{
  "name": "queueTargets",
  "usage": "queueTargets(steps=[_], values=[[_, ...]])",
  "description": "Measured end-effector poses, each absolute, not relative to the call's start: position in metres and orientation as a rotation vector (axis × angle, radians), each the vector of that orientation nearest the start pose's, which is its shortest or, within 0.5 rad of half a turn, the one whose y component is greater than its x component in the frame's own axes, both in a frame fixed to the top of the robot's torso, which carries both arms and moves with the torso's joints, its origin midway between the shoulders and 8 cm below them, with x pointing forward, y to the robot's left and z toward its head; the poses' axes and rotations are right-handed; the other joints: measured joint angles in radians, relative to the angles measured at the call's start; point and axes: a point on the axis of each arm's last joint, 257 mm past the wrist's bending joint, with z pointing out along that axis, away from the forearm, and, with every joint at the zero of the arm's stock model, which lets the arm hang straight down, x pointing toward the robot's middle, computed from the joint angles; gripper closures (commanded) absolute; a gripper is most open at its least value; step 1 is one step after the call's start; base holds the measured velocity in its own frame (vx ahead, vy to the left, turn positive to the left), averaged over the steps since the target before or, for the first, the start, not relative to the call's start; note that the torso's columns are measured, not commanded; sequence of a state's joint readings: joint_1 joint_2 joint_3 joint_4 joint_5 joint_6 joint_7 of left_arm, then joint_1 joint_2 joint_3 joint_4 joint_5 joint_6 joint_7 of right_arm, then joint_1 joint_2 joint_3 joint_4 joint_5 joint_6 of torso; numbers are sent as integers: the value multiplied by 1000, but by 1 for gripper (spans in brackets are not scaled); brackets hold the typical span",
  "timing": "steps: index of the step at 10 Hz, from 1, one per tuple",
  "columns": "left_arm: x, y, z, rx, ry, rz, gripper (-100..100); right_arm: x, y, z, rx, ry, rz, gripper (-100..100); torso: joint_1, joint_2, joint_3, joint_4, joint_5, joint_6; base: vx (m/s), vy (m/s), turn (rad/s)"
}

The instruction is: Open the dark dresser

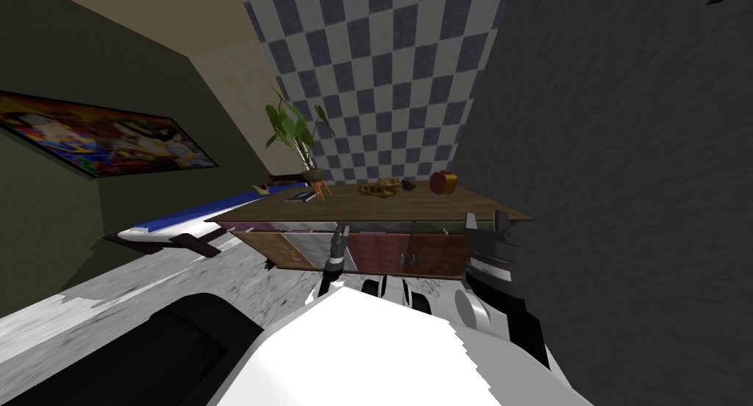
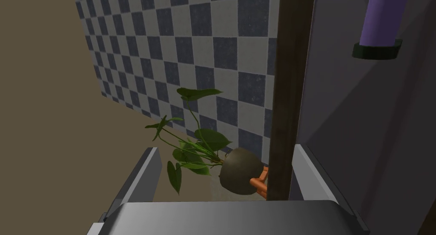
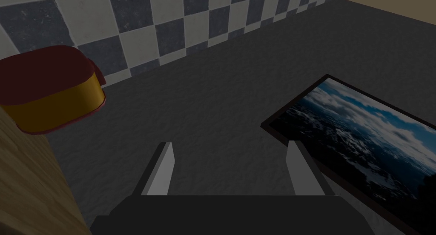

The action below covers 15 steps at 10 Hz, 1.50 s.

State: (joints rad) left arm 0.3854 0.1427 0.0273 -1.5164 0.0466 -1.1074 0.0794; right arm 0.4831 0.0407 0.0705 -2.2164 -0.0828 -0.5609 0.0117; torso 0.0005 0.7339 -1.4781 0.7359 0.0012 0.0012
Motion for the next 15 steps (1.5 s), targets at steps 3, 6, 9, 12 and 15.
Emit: queueTargets(steps=[3, 6, 9, 12, 15], values=[[341, 309, -174, -684, 715, -1355, -100, 349, -269, 13, 735, 517, 1417, 0, -2, -1, -1, 0, 0, 1, 21, -74, -14], [335, 307, -199, -721, 732, -1345, -100, 349, -269, 13, 735, 517, 1417, 0, 2, 4, 2, 2, -1, -1, 20, -67, -9], [329, 305, -222, -769, 737, -1336, -100, 349, -269, 13, 735, 517, 1417, 0, -1, 4, 2, 2, -1, -1, 18, -54, -9], [323, 297, -240, -824, 712, -1337, -100, 349, -269, 13, 735, 517, 1417, 0, 0, 4, 2, 2, -1, -1, 7, -47, -5], [327, 296, -244, -843, 696, -1332, -100, 349, -269, 13, 735, 517, 1417, 0, 1, 6, 3, 3, -1, -1, -46, -6, -94]])
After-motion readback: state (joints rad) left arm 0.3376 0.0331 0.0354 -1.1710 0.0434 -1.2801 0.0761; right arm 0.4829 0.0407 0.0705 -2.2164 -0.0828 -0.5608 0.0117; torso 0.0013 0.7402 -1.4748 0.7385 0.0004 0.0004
